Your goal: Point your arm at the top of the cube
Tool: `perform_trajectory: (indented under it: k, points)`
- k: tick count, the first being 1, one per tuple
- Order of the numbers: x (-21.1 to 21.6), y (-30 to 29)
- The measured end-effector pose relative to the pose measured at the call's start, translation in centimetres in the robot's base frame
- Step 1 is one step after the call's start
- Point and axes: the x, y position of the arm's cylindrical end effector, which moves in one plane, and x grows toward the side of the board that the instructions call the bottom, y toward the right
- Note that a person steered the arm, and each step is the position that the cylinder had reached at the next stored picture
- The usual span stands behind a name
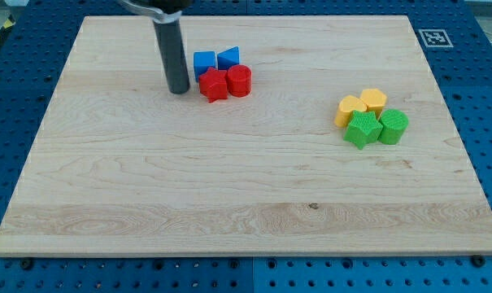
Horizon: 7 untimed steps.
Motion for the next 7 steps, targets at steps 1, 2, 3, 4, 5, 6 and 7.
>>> perform_trajectory:
  k: [1, 2, 3, 4, 5, 6, 7]
  points:
    - [-3.5, -2.2]
    - [-5.3, -2.2]
    - [-5.3, -2.2]
    - [-5.3, -1.5]
    - [-5.3, -0.6]
    - [-6.3, 1.0]
    - [-6.5, 2.7]
